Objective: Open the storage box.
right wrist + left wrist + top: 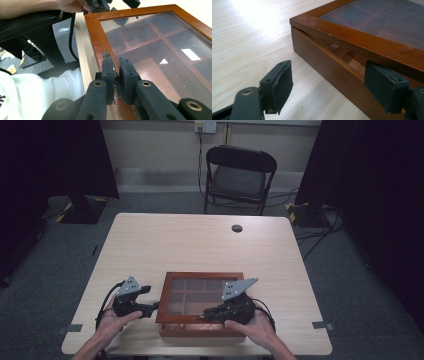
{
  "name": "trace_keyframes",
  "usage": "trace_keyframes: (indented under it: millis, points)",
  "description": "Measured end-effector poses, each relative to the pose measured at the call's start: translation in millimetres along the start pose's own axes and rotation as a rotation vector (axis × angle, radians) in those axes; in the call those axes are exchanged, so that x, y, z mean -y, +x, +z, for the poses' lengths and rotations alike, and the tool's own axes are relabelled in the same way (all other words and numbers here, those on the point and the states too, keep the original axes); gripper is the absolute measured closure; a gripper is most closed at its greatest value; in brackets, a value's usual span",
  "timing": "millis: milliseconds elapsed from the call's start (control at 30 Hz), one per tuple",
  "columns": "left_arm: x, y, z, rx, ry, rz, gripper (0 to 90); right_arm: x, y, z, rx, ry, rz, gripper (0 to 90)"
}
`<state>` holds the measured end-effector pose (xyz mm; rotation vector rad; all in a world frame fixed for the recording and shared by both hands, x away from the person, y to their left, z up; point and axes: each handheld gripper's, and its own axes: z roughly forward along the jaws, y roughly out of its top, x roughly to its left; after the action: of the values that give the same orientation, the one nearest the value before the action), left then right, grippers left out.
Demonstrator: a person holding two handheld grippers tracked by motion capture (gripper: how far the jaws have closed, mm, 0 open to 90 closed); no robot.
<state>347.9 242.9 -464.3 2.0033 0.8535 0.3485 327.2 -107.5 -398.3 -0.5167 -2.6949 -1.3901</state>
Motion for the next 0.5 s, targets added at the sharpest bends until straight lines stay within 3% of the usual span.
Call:
trace_keyframes:
  millis: [67, 133, 333, 400, 433, 467, 500]
  points:
    - [-0.4, -0.1, -0.7, 0.01, -0.007, -0.004, 22.7, -1.9, 0.3, -1.6, 0.003, -0.001, -0.001, 83.4]
    - [-0.4, -1.6, -0.8, 0.046, -0.016, 0.01, 19.4, -4.6, 1.2, -3.1, 0.011, -0.005, -0.007, 83.4]
    - [-2.5, -6.5, 1.1, 0.048, -0.014, 0.053, 19.1, -4.7, 0.2, -3.8, 0.009, -0.01, 0.006, 83.2]
    - [-2.9, -6.6, 0.7, 0.044, -0.016, 0.057, 19.0, -3.0, -0.5, -4.3, 0.005, -0.022, 0.02, 79.7]
    - [-3.0, -7.0, 0.6, 0.045, -0.023, 0.05, 19.0, -2.1, -0.5, -6.3, 0.04, -0.044, 0.033, 74.7]
    - [-3.0, -7.0, 0.6, 0.045, -0.023, 0.05, 19.0, -2.1, -0.5, -6.3, 0.04, -0.044, 0.033, 74.7]
    - [-3.8, -6.9, -0.2, 0.038, -0.029, 0.057, 19.0, -1.7, -0.7, -9.2, 0.056, -0.058, 0.035, 68.5]
